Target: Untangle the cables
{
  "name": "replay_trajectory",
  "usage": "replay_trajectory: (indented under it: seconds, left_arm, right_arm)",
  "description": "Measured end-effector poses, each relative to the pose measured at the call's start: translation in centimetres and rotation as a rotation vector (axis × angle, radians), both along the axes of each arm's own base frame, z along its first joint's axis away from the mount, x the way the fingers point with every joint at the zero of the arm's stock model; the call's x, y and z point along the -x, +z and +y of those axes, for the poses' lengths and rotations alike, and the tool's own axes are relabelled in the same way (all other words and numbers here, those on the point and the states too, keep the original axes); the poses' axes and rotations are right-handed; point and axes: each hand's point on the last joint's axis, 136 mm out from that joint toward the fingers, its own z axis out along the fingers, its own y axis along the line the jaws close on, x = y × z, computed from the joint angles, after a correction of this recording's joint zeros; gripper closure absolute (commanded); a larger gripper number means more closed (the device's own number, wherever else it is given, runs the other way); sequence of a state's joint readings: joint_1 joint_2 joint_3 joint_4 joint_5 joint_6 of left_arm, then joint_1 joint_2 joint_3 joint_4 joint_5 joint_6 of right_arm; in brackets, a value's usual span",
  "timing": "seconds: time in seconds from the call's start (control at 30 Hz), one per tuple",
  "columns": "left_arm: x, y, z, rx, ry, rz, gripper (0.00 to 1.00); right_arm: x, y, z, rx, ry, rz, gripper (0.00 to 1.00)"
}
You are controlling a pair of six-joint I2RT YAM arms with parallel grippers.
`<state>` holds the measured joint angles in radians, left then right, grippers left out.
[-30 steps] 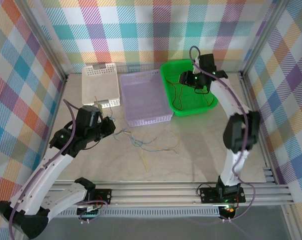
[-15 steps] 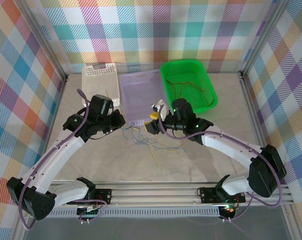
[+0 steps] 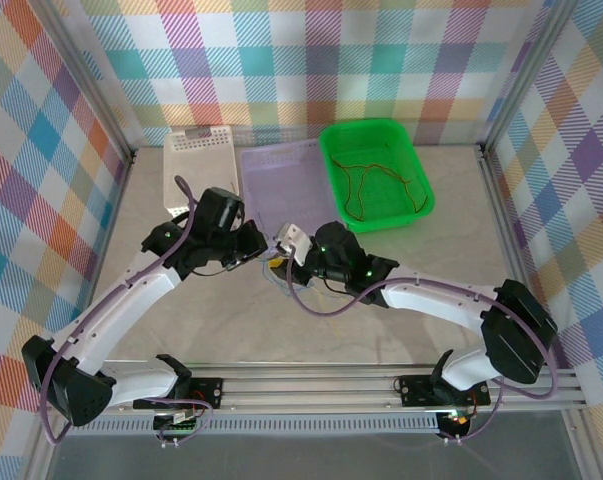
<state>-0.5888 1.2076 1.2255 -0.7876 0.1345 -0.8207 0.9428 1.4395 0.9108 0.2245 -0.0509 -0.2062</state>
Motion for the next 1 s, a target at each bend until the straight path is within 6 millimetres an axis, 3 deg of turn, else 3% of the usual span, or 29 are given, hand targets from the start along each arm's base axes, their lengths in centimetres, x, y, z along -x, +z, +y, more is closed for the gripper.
replay_trajectory:
  seconds: [0.1, 0.27, 0.4, 0.57, 0.73, 0.83, 1.0]
  left_arm:
    - [-0.1, 0.8, -0.1, 0.01, -0.004, -0.012, 0.67]
    - [0.2, 1.8, 0.0, -0.003, -0.014, -0.025, 0.35]
    - [0.1, 2.8, 0.6, -0.031, -0.006, -0.048, 0.21]
    - [0.7, 3.5, 1.4, -0.03, -0.006, -0.098, 0.15]
    - [3.1, 3.1, 2.2, 0.059, -0.032, -0.178, 0.13]
    - [4.1, 2.3, 2.1, 0.114, -0.058, -0.216, 0.13]
    - [4.9, -0.6, 1.4, 0.165, -0.1, -0.219, 0.13]
  right_arm:
    - [0.0, -0.5, -0.2, 0.013, -0.006, -0.001, 1.0]
    - [0.2, 0.0, -0.6, -0.001, -0.014, 0.001, 1.0]
    - [0.1, 0.6, -1.4, -0.035, -0.022, 0.038, 1.0]
    - [-2.0, 1.8, -4.3, -0.15, -0.088, 0.199, 1.0]
    - [-3.3, 3.3, -6.5, -0.274, -0.114, 0.37, 1.0]
    - [-2.7, 4.0, -6.6, -0.314, -0.076, 0.463, 1.0]
    - [-0.9, 5.5, -5.9, -0.353, 0.009, 0.572, 1.0]
